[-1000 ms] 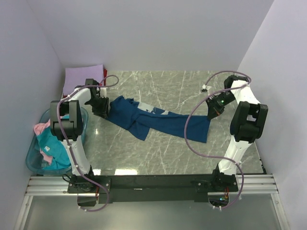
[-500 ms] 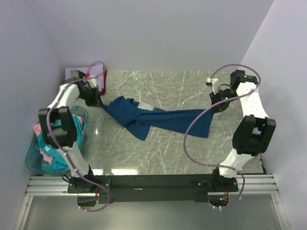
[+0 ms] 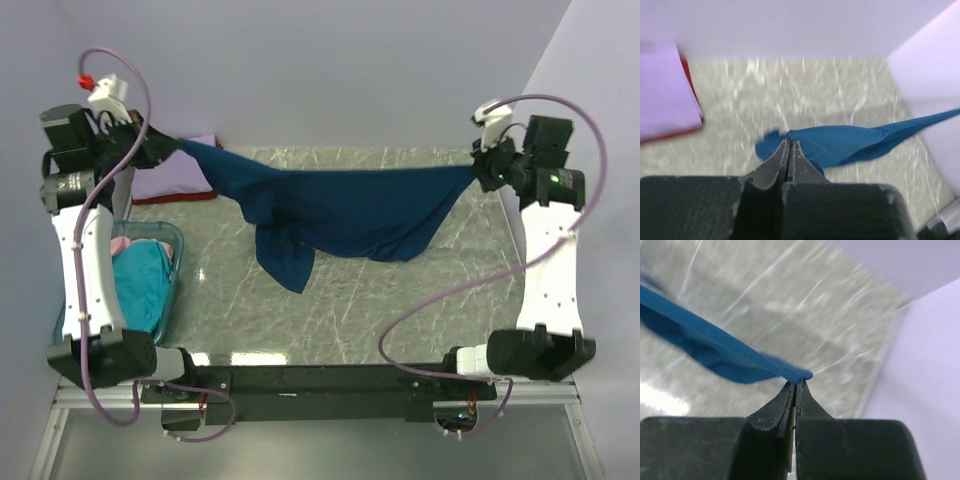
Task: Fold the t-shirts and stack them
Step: Flatten the tshirt out
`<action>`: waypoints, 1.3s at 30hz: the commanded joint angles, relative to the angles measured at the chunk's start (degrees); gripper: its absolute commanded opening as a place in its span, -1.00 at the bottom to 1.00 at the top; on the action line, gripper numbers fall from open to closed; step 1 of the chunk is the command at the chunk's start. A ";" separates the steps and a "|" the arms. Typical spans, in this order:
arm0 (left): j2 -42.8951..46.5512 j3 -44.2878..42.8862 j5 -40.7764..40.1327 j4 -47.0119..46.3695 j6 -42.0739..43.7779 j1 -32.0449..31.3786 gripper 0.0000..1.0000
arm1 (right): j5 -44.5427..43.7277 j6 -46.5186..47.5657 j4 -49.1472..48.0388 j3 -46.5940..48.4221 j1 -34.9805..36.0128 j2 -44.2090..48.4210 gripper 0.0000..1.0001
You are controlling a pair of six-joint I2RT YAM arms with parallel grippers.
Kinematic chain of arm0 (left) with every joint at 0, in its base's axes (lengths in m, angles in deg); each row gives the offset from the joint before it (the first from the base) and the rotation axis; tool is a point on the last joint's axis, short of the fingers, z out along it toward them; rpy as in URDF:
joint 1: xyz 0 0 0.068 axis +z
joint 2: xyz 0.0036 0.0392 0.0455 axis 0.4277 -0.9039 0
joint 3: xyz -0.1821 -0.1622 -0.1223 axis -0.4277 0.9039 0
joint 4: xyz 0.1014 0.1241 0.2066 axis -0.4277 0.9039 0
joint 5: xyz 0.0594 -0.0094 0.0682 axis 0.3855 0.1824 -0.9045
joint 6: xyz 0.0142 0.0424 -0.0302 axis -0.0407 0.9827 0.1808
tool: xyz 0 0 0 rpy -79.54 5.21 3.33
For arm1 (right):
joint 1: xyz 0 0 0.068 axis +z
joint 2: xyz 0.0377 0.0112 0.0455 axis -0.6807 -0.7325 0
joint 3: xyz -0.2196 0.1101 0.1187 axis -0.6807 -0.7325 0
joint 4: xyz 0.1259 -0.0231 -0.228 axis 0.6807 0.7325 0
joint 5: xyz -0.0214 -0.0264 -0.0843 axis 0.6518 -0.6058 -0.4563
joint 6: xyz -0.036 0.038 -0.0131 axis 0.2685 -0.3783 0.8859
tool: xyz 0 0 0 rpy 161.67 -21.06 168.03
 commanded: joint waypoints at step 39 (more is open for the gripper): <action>35.59 12.14 -12.94 -14.69 -3.03 1.67 -0.99 | -6.72 1.62 -28.12 -24.17 -0.35 38.22 -1.00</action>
